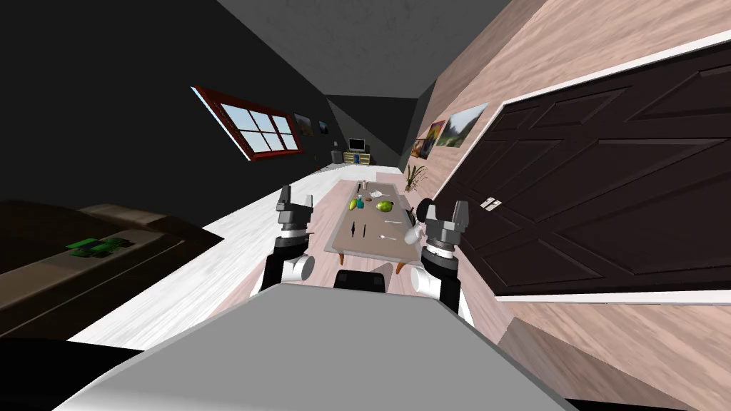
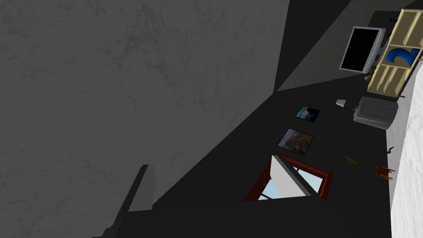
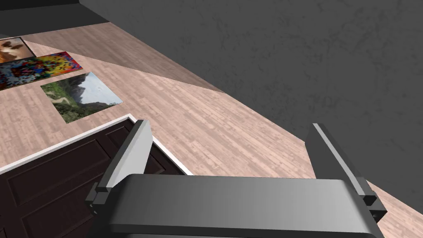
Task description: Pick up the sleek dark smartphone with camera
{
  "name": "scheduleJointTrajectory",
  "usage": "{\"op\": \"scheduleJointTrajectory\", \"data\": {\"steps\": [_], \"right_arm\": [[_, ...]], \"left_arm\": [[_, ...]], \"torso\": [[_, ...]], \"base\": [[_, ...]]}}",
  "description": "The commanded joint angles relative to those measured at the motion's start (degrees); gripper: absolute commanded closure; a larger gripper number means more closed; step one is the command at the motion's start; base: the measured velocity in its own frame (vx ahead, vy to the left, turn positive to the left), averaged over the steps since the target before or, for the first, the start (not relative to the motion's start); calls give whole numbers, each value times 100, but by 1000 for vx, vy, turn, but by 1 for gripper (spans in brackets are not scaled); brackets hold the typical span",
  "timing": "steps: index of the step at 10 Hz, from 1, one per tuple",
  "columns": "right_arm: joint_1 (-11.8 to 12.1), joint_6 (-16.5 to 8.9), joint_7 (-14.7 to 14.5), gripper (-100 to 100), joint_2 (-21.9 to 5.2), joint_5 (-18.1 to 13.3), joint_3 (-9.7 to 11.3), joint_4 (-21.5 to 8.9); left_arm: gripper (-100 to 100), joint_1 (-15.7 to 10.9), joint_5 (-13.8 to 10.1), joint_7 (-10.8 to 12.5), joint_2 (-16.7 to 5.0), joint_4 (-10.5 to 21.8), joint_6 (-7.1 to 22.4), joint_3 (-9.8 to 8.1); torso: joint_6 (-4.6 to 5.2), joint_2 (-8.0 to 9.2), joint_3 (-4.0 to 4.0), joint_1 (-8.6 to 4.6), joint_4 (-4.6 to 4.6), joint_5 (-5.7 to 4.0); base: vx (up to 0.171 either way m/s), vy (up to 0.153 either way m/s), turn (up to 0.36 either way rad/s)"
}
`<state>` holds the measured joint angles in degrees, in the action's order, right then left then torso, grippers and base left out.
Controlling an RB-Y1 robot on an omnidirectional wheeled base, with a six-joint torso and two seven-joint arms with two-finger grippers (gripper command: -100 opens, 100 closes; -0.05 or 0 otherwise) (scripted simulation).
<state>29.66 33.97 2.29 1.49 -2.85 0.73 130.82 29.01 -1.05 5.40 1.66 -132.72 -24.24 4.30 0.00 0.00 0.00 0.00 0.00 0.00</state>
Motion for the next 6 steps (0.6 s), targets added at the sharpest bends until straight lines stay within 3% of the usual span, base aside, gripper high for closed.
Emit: {"op": "scheduleJointTrajectory", "data": {"steps": [1,5,6], "right_arm": [[0,0,0,0,0,0,0,0],[0,0,0,0,0,0,0,0],[-1,0,0,0,0,0,0,0]], "left_arm": [[-100,12,8,-100,-223,58,10,-4],[-100,93,58,-661,-857,378,70,-9],[-100,93,58,-709,-857,378,70,-9]], "torso": [[0,0,0,0,0,0],[-1,15,8,14,3,3],[2,20,11,12,4,3]], "base": [[-9,4,-90],[-37,23,-220],[-40,19,-95]]}}
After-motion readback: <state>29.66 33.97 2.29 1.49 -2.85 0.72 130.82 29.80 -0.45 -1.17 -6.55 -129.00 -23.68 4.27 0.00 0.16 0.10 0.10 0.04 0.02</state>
